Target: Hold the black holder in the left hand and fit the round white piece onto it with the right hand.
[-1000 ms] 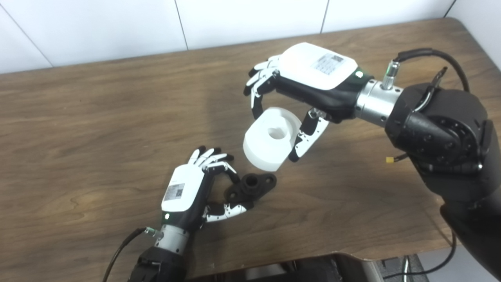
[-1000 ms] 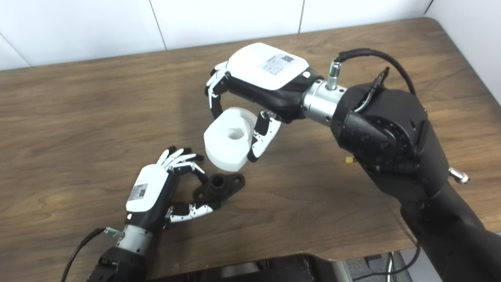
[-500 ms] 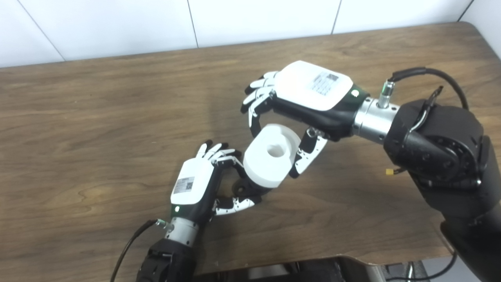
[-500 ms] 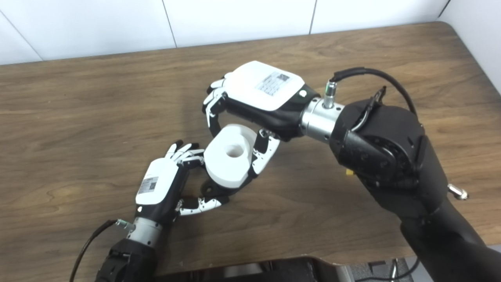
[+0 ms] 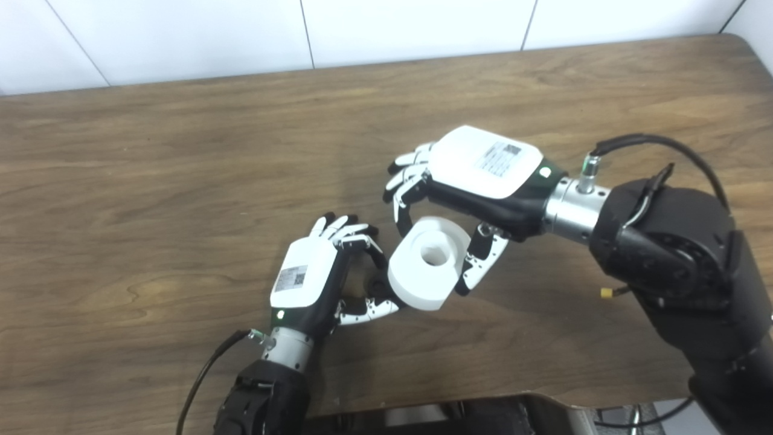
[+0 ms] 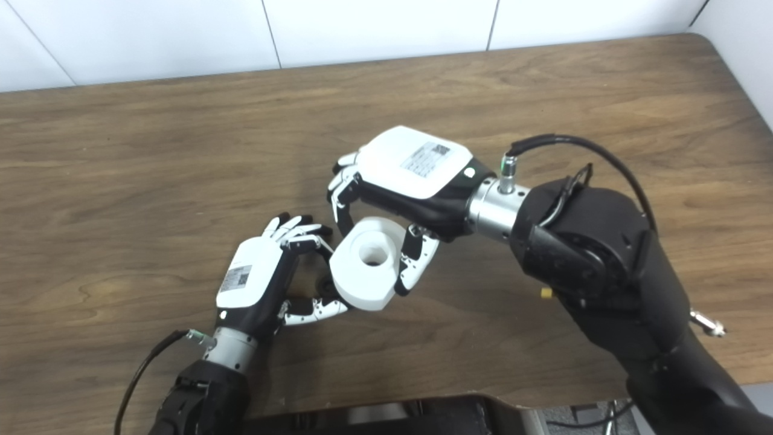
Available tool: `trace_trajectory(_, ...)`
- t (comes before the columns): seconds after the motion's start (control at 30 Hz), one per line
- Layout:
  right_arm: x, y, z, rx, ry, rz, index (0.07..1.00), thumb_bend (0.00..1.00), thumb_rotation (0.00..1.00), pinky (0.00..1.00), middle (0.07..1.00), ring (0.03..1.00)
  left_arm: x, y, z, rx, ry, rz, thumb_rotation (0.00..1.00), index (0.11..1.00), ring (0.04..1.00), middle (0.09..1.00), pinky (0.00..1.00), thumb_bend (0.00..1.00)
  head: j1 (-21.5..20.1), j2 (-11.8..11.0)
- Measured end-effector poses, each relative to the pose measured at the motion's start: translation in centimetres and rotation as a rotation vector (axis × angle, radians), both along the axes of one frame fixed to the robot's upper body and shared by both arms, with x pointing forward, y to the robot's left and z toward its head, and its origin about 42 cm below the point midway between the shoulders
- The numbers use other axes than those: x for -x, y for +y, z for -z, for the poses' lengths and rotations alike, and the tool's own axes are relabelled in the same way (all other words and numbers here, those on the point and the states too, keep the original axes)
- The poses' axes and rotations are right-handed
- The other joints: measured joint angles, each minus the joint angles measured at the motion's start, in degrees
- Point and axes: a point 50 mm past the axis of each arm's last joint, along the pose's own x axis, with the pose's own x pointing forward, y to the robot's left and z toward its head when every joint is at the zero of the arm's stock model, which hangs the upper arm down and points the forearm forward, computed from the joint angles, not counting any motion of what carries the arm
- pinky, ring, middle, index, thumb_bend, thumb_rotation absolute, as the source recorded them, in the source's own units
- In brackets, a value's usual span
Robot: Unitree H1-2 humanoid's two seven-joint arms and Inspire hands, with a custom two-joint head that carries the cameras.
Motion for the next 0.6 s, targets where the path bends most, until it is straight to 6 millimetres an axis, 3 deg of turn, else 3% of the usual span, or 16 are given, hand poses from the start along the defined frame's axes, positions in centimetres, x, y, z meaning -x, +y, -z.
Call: trace_trajectory(0.6,-0.38,0.53,0.94,-0.034,-0.052,-0.007,0.482,0.53,0.14,0.87,0.785,0.885,0.01,-0.18,0.00,0.001,0.004,0.000,0.05,0.489,0.900,0.804,0.97,0.51,0.3,-0.3)
